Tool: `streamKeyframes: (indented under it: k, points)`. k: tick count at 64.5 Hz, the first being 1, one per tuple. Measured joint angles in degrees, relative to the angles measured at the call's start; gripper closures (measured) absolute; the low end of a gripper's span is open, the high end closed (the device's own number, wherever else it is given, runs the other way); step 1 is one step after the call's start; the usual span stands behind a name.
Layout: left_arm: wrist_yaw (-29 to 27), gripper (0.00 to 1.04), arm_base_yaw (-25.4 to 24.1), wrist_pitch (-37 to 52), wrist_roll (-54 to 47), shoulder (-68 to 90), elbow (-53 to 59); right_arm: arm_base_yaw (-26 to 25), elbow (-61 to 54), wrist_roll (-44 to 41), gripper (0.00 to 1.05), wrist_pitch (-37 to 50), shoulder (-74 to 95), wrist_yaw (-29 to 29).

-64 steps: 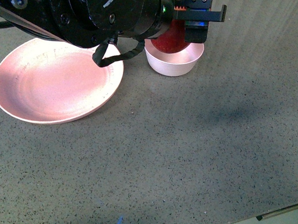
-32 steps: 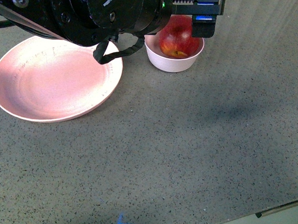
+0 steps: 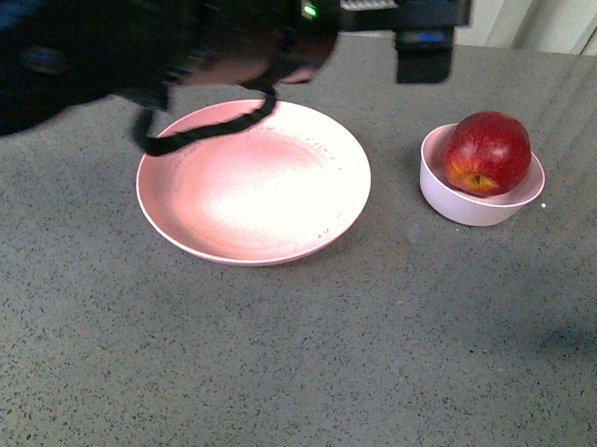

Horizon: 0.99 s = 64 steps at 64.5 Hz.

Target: Move apple from plate to bowl

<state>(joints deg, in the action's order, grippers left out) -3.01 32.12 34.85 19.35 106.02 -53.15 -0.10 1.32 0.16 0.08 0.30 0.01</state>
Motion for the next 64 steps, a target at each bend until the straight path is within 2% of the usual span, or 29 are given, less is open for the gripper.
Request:
streamKeyframes:
  k: [3, 5, 8, 10, 14, 18, 21, 38, 48, 64]
  points:
    - [1.2, 0.09, -1.7, 0.6, 0.1, -2.9, 2.7, 0.0, 0.0, 0.0, 0.09, 0.0, 0.0, 0.0]
    - [-0.3, 0.10, -2.7, 2.4, -0.9, -4.5, 5.0, 0.0, 0.0, 0.0, 0.09, 0.0, 0.0, 0.0]
    - [-10.2, 0.19, -4.3, 12.0, -5.3, -7.0, 10.2, 0.0, 0.0, 0.0, 0.09, 0.0, 0.0, -0.1]
    - [-14.1, 0.25, -5.7, 17.2, -8.2, -8.9, 13.9, 0.0, 0.0, 0.0, 0.09, 0.0, 0.0, -0.2]
    - [-17.3, 0.35, -9.2, 23.8, -12.7, -13.9, 21.0, 0.0, 0.0, 0.0, 0.09, 0.0, 0.0, -0.2]
    - [-17.5, 0.46, -12.2, 25.9, -15.2, -18.7, 26.0, 0.0, 0.0, 0.0, 0.09, 0.0, 0.0, 0.0]
    - [-15.2, 0.58, -13.8, 26.3, -16.7, -22.8, 30.3, 0.0, 0.0, 0.0, 0.09, 0.0, 0.0, 0.0]
    - [-8.8, 1.04, -19.5, 26.8, -18.4, -32.7, 41.2, 0.0, 0.0, 0.0, 0.09, 0.0, 0.0, 0.0]
    - [-6.5, 1.03, -22.3, 25.7, -18.7, -36.9, 45.9, 0.0, 0.0, 0.0, 0.09, 0.0, 0.0, 0.0]
    - [-2.7, 1.03, -26.1, 16.1, -18.7, -51.1, 50.1, 0.0, 0.0, 0.0, 0.09, 0.0, 0.0, 0.0]
